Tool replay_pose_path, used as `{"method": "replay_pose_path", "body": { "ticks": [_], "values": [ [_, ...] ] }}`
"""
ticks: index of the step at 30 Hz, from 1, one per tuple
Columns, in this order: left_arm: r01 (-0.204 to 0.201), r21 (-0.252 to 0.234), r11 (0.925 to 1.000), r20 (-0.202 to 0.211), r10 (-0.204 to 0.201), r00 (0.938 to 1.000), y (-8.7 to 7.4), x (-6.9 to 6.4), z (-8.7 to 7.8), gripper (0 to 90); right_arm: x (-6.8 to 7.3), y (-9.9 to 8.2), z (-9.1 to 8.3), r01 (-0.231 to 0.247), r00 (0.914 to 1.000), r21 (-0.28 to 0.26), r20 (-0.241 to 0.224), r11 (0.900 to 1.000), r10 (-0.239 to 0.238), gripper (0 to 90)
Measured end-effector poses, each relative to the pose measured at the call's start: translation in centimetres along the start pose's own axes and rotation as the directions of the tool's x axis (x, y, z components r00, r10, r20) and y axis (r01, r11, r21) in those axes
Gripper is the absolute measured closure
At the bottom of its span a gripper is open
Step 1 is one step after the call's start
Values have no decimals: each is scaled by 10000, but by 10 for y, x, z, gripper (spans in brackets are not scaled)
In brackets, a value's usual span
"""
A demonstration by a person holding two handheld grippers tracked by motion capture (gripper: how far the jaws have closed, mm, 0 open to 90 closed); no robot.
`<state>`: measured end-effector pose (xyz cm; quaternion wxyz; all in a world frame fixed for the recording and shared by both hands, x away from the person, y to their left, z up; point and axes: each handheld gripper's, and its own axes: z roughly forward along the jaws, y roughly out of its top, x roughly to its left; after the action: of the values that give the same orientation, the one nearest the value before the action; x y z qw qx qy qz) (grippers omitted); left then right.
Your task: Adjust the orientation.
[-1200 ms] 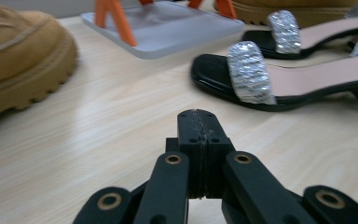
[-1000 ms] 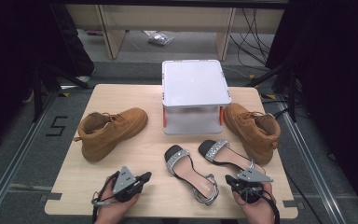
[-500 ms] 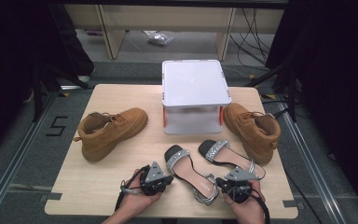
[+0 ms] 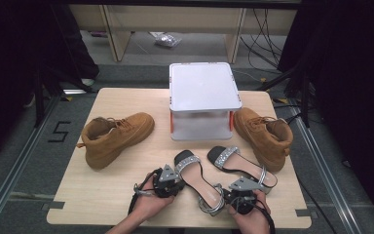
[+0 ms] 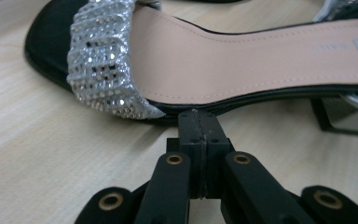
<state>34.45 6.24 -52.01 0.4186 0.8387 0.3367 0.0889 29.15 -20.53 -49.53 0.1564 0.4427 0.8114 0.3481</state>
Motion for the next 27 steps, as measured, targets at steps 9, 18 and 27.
{"method": "replay_pose_path", "body": {
  "ticks": [9, 18, 27],
  "values": [
    [385, -295, 9988, -243, -393, 9989, 3, 14, -4, 894, 27, 8, 22, -41, 9944, 59, -1054, 10000, 47, 856],
    [190, -1676, 9857, -439, -267, 9987, 1, 28, -40, 866, 8, 12, -4, -1083, 9936, 81, -319, 9941, 1085, 685],
    [81, -2390, 9710, -781, -275, 9966, 10, 38, -52, 837, -6, 24, -14, -2020, 9793, -226, -206, 9791, 2016, 563]
  ]
}}
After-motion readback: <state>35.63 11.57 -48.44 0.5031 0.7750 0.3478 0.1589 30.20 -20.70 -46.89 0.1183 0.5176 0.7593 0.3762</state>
